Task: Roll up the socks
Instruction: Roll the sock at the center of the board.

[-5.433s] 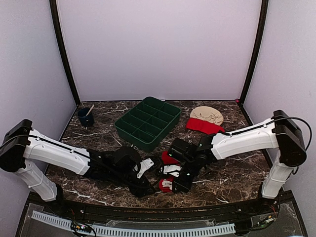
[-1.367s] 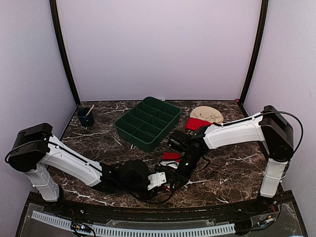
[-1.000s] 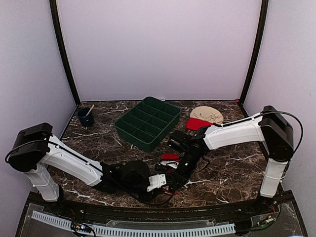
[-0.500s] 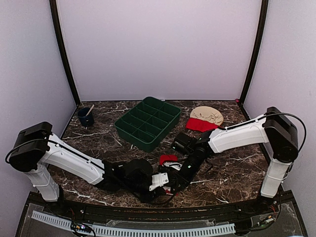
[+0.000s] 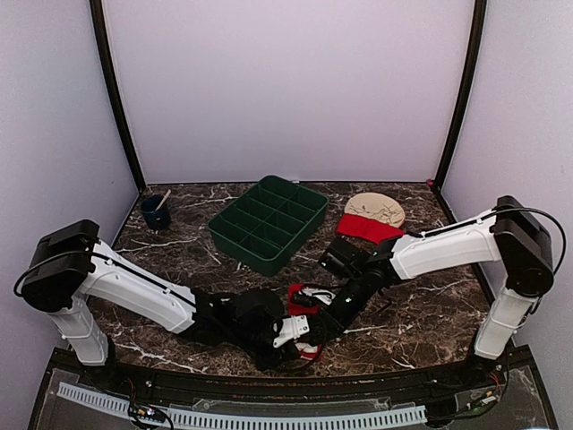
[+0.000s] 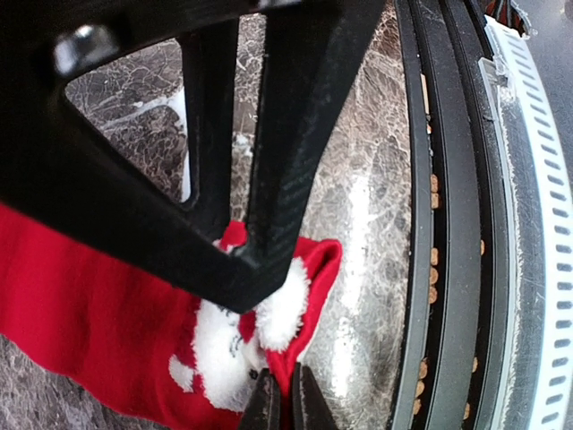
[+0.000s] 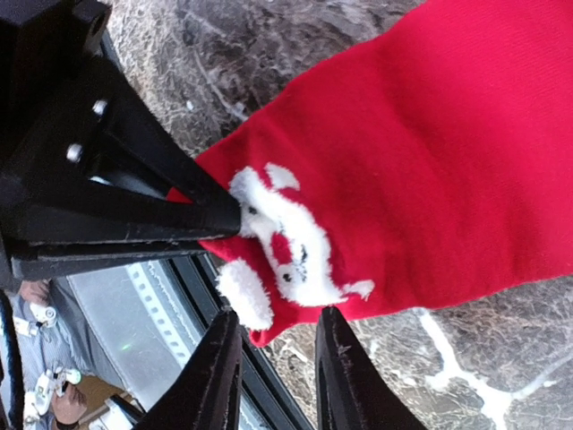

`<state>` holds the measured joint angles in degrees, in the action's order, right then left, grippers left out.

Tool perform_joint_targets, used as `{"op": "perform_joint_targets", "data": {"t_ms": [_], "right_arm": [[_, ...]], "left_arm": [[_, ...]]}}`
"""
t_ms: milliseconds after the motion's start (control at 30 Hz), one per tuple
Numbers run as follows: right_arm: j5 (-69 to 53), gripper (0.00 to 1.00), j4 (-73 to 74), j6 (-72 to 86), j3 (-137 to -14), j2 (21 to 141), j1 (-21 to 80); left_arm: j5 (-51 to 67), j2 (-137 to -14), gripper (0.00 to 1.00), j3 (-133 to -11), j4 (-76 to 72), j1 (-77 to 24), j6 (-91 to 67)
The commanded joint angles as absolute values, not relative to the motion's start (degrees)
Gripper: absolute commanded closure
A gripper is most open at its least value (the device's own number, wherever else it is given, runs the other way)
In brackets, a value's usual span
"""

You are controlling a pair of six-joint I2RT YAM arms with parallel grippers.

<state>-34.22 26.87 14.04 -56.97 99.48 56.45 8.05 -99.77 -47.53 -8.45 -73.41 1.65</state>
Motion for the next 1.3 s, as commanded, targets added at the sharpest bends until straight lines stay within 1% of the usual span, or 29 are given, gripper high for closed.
{"op": "perform_joint_targets", "data": {"t_ms": [0,300,767,900,1133,1267], "right_arm": [[-31.56,0.72,23.67,16.80,-55.22,96.87,55.69],[-23.66,0.72,18.25,22.54,-50.09,91.81,54.77],[-5.07,0.76,11.36,26.26,-42.20,79.85,55.39],[0.91,0.76,11.44,24.47,-41.25,78.27,57.54],[10.88,0.77,9.54,22.54,-39.35,74.90,64.13],[14.74,0.77,9.59,21.60,-38.78,73.81,67.27]], "left_arm": [[10.38,-100.36,0.98,-49.57,-5.14,-72.89,-0.88],[16.32,-101.19,0.98,-51.75,-2.01,-69.80,-4.38],[28.17,-105.12,0.98,-55.75,3.21,-64.63,-8.73],[31.63,-106.79,0.99,-57.74,5.61,-62.88,-10.01],[37.87,-110.03,1.00,-61.78,10.00,-59.66,-11.38],[41.34,-110.84,1.00,-62.23,10.72,-57.59,-12.69]]}}
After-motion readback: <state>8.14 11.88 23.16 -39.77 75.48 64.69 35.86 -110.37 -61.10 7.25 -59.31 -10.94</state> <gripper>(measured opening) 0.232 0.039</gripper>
